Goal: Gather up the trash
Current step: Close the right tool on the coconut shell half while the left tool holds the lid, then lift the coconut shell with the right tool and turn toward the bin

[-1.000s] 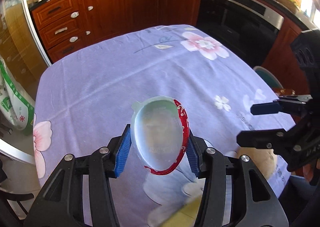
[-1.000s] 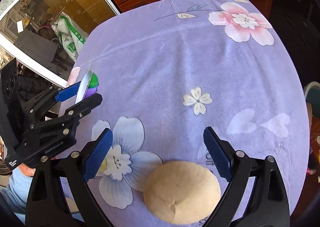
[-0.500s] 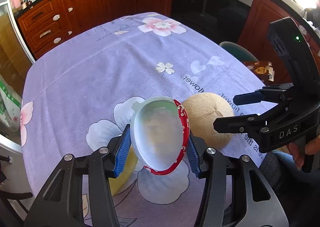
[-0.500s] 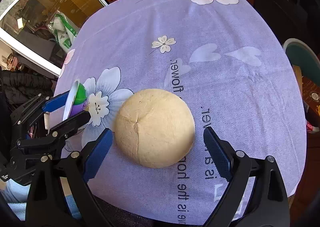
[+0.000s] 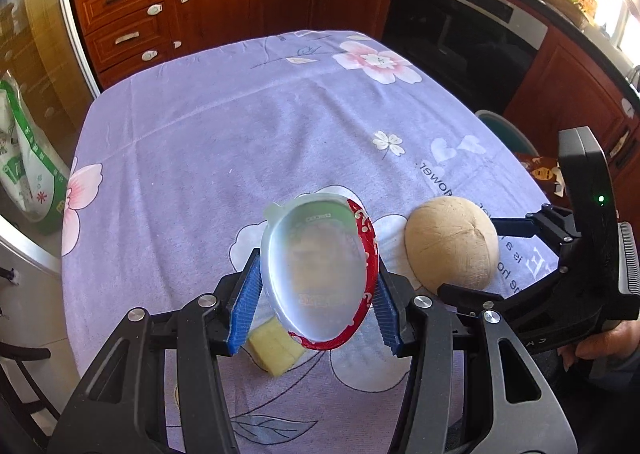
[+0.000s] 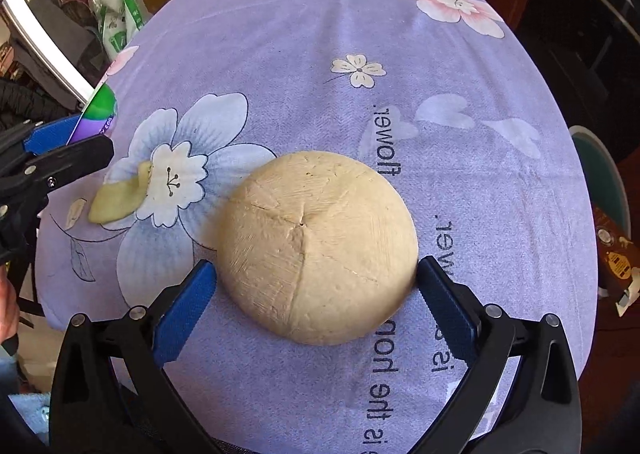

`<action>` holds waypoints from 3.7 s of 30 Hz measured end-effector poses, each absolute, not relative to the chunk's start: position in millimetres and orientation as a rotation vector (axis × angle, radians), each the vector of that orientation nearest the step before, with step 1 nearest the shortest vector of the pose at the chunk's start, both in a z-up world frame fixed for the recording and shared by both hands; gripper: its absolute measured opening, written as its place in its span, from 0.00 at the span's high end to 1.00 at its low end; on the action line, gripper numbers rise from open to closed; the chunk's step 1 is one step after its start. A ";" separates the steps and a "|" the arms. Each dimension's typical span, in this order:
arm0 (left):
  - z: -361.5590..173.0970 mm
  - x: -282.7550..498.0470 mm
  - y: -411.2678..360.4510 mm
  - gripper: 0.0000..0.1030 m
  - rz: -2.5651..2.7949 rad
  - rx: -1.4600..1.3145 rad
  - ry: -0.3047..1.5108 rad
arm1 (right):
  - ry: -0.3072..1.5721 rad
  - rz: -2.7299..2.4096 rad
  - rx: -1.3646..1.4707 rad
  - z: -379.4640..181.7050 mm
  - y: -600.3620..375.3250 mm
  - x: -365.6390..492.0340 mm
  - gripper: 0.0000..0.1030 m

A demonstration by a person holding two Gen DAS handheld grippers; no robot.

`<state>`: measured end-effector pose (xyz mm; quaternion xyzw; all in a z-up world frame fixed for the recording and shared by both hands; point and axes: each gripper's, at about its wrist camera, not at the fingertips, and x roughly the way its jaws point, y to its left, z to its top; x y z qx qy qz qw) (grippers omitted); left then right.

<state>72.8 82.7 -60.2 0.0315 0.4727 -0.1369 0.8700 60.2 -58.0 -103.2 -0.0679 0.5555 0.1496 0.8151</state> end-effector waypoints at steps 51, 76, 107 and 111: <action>-66.0 111.1 73.3 0.49 -0.345 -0.008 1.002 | 1.217 0.366 0.152 -75.5 -97.8 148.3 0.62; -76.5 131.5 65.3 0.49 -0.353 -0.027 1.027 | 1.078 0.259 0.183 -61.8 -149.0 133.9 0.52; -53.6 133.6 33.7 0.49 -0.378 -0.003 0.994 | 0.974 0.267 0.228 -42.7 -158.1 123.4 0.92; -36.0 134.0 3.5 0.49 -0.426 0.030 0.965 | 0.910 0.207 0.274 -21.9 -202.1 114.1 0.92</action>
